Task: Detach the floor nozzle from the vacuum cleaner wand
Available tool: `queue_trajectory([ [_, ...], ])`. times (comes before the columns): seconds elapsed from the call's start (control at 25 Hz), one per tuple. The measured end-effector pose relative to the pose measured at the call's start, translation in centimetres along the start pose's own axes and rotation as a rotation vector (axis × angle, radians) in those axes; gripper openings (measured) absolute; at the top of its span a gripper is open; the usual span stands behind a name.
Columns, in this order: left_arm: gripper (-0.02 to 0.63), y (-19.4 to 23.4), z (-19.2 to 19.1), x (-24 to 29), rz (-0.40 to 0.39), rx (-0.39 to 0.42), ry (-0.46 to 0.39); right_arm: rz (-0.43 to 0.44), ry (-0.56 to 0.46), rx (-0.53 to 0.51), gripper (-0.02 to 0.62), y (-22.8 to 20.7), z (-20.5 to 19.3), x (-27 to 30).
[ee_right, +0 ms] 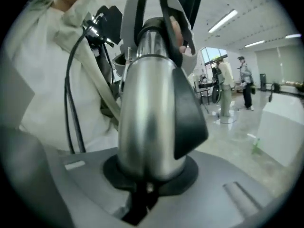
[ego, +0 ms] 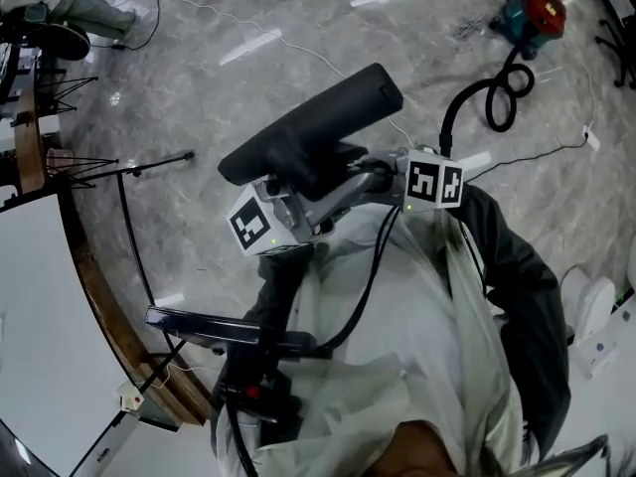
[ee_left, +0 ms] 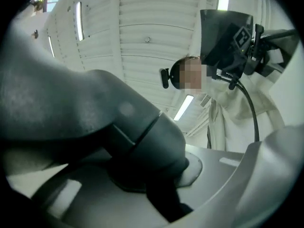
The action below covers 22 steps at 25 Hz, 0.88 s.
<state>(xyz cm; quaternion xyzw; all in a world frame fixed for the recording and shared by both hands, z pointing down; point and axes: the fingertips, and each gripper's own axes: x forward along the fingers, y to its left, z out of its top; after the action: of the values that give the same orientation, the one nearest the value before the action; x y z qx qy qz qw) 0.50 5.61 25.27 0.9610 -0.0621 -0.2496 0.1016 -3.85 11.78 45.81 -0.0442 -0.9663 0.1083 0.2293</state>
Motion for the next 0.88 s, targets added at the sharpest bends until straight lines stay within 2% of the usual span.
queue_trajectory([
  [0.04,0.075,0.1,0.0,0.0,0.002,-0.009,-0.005,0.034,-0.002,0.011,0.058,0.3,0.0,0.0],
  [0.08,0.075,0.7,0.0,-0.2,0.038,-0.021,-0.012,0.028,0.0,0.023,0.058,0.2,0.0,0.1],
  [0.12,0.075,1.6,0.0,-0.4,0.09,-0.035,-0.019,-0.013,0.003,0.035,0.057,-0.4,-0.1,0.3],
  [0.2,0.075,3.2,0.0,-0.9,0.191,-0.055,-0.026,-0.168,0.01,0.051,0.054,-2.1,-0.1,0.6],
  [0.28,0.075,4.8,0.1,-1.5,0.308,-0.057,-0.006,-0.396,0.026,0.056,0.054,-4.3,-0.1,0.5],
  [0.36,0.075,6.7,0.0,-2.6,0.474,-0.063,0.023,-0.618,0.046,0.062,0.054,-6.3,-0.3,0.4],
  [0.4,0.075,7.4,-0.1,-3.2,0.551,-0.066,0.031,-0.693,0.053,0.062,0.052,-7.0,-0.5,0.4],
  [0.48,0.075,7.9,-0.2,-3.7,0.633,-0.053,0.036,-0.739,0.056,0.048,0.052,-7.5,-0.7,0.5],
  [0.56,0.075,7.3,0.0,-3.4,0.604,-0.031,0.034,-0.696,0.05,0.022,0.052,-7.3,-0.6,0.5],
  [0.64,0.075,6.3,0.1,-2.6,0.518,-0.021,0.033,-0.601,0.051,0.001,0.054,-6.6,-0.5,0.5],
  [0.72,0.075,5.0,0.1,-2.0,0.406,-0.017,0.024,-0.462,0.051,-0.018,0.054,-5.3,-0.5,0.6],
  [0.88,0.075,1.6,0.0,-0.6,0.126,-0.014,0.001,-0.106,0.031,-0.005,0.052,-1.2,-0.7,0.4],
])
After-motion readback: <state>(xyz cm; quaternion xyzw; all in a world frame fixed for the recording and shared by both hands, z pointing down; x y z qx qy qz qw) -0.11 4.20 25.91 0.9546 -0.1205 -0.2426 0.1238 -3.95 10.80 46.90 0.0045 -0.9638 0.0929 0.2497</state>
